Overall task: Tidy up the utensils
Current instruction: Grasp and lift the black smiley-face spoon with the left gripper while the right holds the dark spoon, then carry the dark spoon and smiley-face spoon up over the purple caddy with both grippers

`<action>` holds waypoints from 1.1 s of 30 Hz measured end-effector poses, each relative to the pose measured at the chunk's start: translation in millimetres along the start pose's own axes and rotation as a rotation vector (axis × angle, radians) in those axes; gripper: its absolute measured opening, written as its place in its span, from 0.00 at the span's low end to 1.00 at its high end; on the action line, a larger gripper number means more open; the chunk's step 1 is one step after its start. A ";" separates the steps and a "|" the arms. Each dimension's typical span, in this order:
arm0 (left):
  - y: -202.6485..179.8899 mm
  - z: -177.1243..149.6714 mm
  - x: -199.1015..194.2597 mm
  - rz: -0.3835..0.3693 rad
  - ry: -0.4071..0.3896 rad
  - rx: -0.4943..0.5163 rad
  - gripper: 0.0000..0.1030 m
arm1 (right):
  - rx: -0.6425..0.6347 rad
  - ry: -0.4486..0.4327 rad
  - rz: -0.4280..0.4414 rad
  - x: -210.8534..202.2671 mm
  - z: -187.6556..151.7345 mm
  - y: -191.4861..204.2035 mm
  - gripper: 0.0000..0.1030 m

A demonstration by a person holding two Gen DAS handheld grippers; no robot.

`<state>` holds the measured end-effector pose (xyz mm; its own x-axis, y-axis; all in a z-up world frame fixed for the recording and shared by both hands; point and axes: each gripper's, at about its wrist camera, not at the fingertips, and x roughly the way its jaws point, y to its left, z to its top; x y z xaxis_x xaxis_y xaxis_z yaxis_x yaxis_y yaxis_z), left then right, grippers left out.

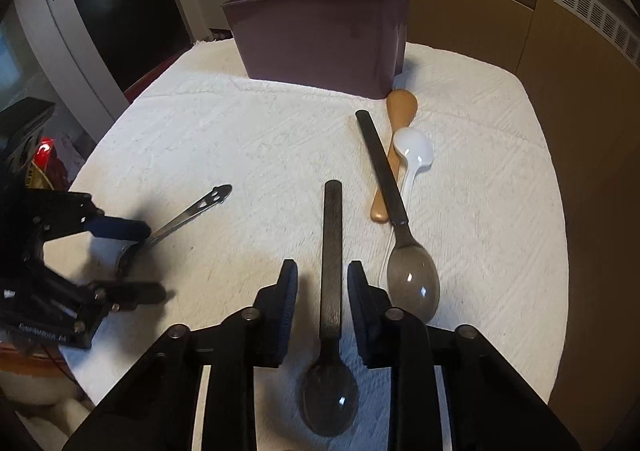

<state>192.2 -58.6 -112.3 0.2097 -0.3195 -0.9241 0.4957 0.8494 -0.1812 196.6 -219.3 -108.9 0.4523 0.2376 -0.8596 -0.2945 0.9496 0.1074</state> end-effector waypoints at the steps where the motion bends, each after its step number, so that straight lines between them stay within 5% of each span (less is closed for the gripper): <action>1: -0.4 -0.9 0.1 -0.004 -0.003 -0.003 0.62 | -0.001 0.006 -0.009 4.9 3.6 1.2 0.17; 8: 11.3 -4.9 -7.3 -0.058 -0.011 -0.051 0.67 | -0.055 0.052 -0.085 26.3 14.1 10.8 0.12; 12: 16.2 2.8 -10.1 -0.031 0.002 -0.051 0.53 | -0.057 0.045 -0.054 14.3 6.2 12.9 0.12; 20: 20.5 45.2 5.7 0.036 0.046 0.002 0.45 | -0.006 -0.034 -0.031 -31.2 -7.3 -1.9 0.12; 25: 7.5 68.7 18.9 0.047 0.060 0.042 0.28 | 0.009 -0.053 -0.037 -36.4 -12.5 -10.7 0.12; 29: -6.0 77.2 28.1 0.095 0.057 0.100 0.27 | 0.022 -0.054 -0.032 -34.7 -16.9 -16.1 0.12; 31: -9.2 77.1 29.0 0.127 0.055 0.113 0.15 | 0.028 -0.054 -0.032 -33.4 -19.3 -18.5 0.12; 33: -15.6 77.7 32.8 0.147 0.048 0.127 0.15 | 0.036 -0.057 -0.033 -33.3 -20.5 -21.4 0.12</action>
<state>256.8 -115.0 -113.6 0.2486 -0.1732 -0.9530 0.5658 0.8246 -0.0023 170.6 -251.7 -92.9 0.5088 0.2167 -0.8332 -0.2491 0.9635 0.0984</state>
